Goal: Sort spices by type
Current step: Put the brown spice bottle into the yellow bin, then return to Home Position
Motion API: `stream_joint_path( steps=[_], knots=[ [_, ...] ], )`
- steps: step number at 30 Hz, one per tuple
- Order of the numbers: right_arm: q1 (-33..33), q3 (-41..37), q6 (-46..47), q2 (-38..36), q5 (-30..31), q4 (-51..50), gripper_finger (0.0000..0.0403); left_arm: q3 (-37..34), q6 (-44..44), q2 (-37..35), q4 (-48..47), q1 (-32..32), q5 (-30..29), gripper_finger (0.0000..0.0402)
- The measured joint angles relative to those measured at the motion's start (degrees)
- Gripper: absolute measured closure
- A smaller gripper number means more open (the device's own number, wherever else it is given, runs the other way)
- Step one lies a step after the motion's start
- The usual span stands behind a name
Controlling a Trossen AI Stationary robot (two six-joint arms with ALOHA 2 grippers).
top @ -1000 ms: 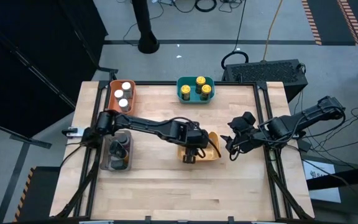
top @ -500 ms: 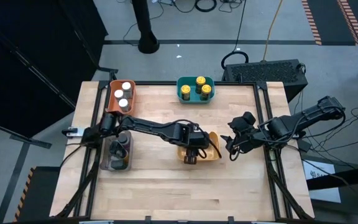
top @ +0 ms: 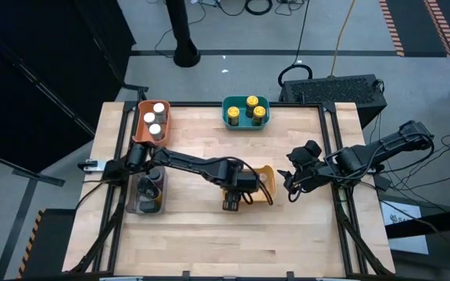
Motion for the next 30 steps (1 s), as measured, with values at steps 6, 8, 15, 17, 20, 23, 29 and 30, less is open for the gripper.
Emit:
stream_joint_path(
  steps=[6,8,15,17,20,23,29,30],
  knots=[
    [0.0,0.0,0.0,0.0,0.0,0.0,0.0103,0.0,0.0,0.0,0.9,0.2,2.8,0.0206],
    [0.0,0.0,0.0,0.0,0.0,0.0,0.0103,0.0,-0.1,0.0,1.2,0.1,2.9,0.0206],
    [0.0,0.0,0.0,0.0,0.0,0.1,0.0103,0.0,0.0,0.5,2.4,0.1,3.0,0.0148],
    [0.0,0.0,0.0,0.0,0.0,0.1,0.0103,0.0,0.0,0.5,2.5,0.1,2.9,0.0144],
    [0.0,0.0,0.0,0.0,0.0,0.1,0.0103,0.0,0.0,0.4,2.9,0.1,2.7,0.0141],
    [0.0,0.0,0.0,0.0,0.0,0.1,0.0103,0.0,0.4,0.1,2.5,0.1,2.6,0.0140],
    [0.0,0.0,-0.4,0.0,0.2,0.1,0.0103,0.0,1.2,-3.3,0.6,0.1,2.1,0.0138],
    [0.0,0.0,-0.4,0.0,0.2,0.1,0.0103,0.0,1.7,-4.1,0.4,0.1,1.6,0.0138]
  ],
)
